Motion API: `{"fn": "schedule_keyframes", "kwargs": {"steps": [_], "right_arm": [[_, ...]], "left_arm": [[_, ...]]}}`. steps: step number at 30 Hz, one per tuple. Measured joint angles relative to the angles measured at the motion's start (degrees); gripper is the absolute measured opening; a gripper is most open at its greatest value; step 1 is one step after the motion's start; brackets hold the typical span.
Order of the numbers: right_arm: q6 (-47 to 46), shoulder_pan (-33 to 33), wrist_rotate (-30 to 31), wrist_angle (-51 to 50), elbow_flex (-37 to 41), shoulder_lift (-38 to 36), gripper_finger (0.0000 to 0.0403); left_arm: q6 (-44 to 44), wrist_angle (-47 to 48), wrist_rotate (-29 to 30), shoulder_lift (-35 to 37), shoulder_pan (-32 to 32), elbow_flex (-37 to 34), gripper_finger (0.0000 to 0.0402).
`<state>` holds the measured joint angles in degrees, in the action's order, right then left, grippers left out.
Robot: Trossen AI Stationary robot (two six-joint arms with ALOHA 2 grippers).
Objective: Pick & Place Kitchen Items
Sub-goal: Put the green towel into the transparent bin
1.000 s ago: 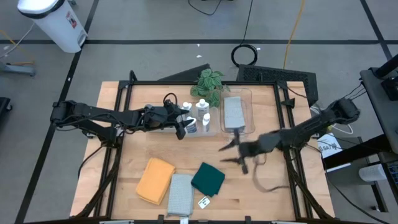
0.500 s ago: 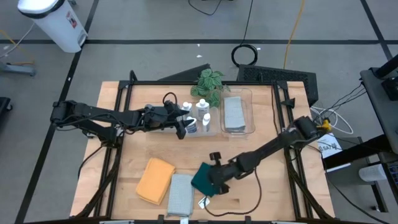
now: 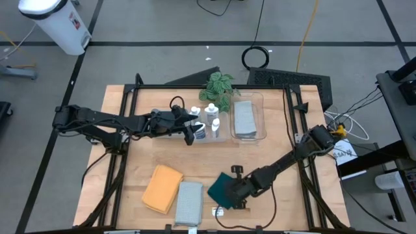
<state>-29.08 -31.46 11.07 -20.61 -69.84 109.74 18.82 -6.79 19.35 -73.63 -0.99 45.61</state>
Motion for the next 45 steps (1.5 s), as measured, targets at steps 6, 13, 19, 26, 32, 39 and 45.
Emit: {"fn": "schedule_keyframes", "kwargs": {"steps": [6, 13, 19, 26, 32, 39, 45], "right_arm": [[-0.54, -2.76, 3.83, 0.8, 0.16, -1.94, 0.0001], [-7.93, -3.33, 14.35, 0.79, 1.01, -8.25, 0.0027], [-20.7, -3.31, 14.27, 2.93, 7.09, -12.71, 0.0117], [-24.45, -0.78, 7.18, 9.52, 17.23, -17.02, 0.0237], [-18.28, 3.31, 1.91, 13.47, 23.09, -21.91, 0.0276], [-8.07, 8.57, -2.26, 12.98, 25.93, -28.25, 0.028], [-0.12, 8.6, -2.2, 12.92, 27.88, -31.56, 0.0272]], "left_arm": [[-0.45, -0.24, 0.0, 0.0, 0.0, -0.01, 0.0235], [-0.54, -0.83, 0.02, 0.0, 0.0, 0.0, 0.0235], [-0.48, -0.81, 0.03, 0.0, 0.0, 0.0, 0.0235], [-0.54, -0.81, 0.04, 0.0, 0.0, -0.01, 0.0235], [-0.54, -0.81, 0.04, 0.0, 0.0, -0.01, 0.0235], [-0.63, -0.92, 0.04, 0.02, 0.0, 0.01, 0.0235], [-0.62, -0.92, 0.04, 0.02, 0.0, -0.01, 0.0234]]}}
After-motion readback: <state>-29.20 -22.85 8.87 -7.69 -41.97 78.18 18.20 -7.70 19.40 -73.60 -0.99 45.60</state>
